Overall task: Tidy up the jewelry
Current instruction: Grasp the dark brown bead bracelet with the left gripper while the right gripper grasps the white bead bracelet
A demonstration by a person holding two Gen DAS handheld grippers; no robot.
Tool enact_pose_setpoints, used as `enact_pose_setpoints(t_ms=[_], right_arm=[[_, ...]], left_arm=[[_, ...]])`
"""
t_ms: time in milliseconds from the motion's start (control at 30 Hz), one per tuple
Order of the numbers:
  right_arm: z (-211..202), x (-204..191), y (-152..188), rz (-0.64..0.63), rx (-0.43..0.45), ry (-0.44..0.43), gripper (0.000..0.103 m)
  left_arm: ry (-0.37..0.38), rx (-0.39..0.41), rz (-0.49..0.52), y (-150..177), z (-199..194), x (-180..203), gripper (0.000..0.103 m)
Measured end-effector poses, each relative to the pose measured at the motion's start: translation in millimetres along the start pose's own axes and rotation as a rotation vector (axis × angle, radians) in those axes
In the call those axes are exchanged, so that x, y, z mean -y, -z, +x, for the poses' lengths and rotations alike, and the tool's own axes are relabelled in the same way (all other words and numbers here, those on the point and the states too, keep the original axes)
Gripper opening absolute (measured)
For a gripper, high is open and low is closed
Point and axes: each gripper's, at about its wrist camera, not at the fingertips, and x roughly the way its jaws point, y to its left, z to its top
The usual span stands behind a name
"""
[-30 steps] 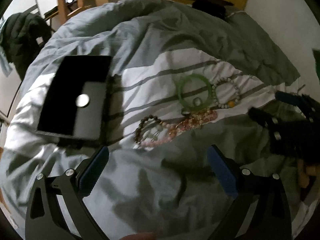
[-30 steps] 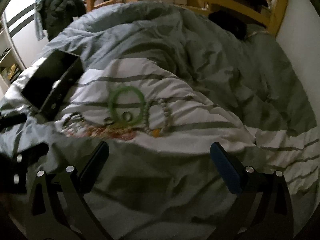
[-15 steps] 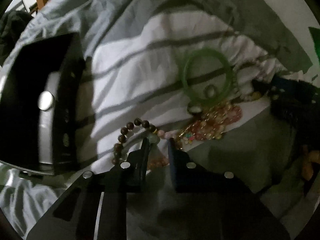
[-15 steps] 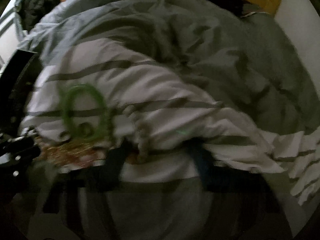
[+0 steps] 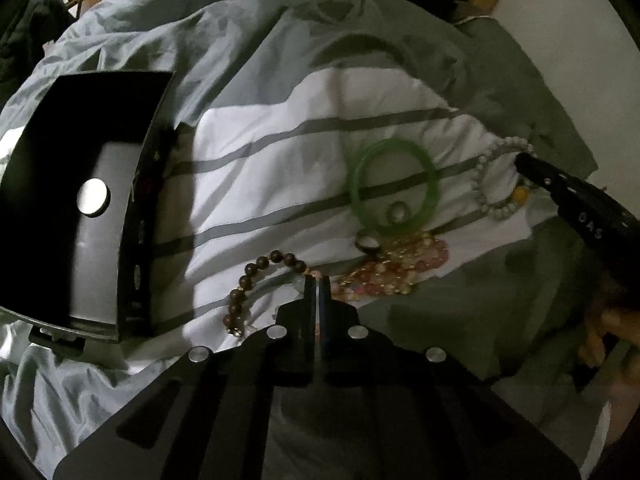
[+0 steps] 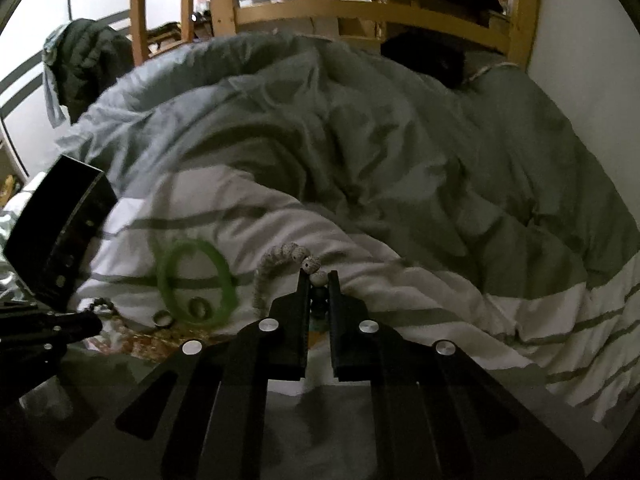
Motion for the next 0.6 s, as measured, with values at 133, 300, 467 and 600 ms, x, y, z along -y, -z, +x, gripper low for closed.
enact_pose_setpoints(t_ms=[133,300,467,600], right_arm=[[-10,1,-1,0.007,0.028,-0.02,0.009],[-11,0,0,0.004,0.026,-0.033,0.009],[-9,-4,3,-0.004,0.015,-0.047,0.009],[-10,-4,4,-0.005,0.017,-0.052,0.009]], left_arm=[[-0.012,0.015,0.01,-2,5,-12,0.001],[-0.061,0.028,-0.004,12,0,-4,0.003],[-0.109,-0.049,-0.016,13,30,-11,0.009],[-0.088,-0.084,-0.032,15,41,-18,0.012]])
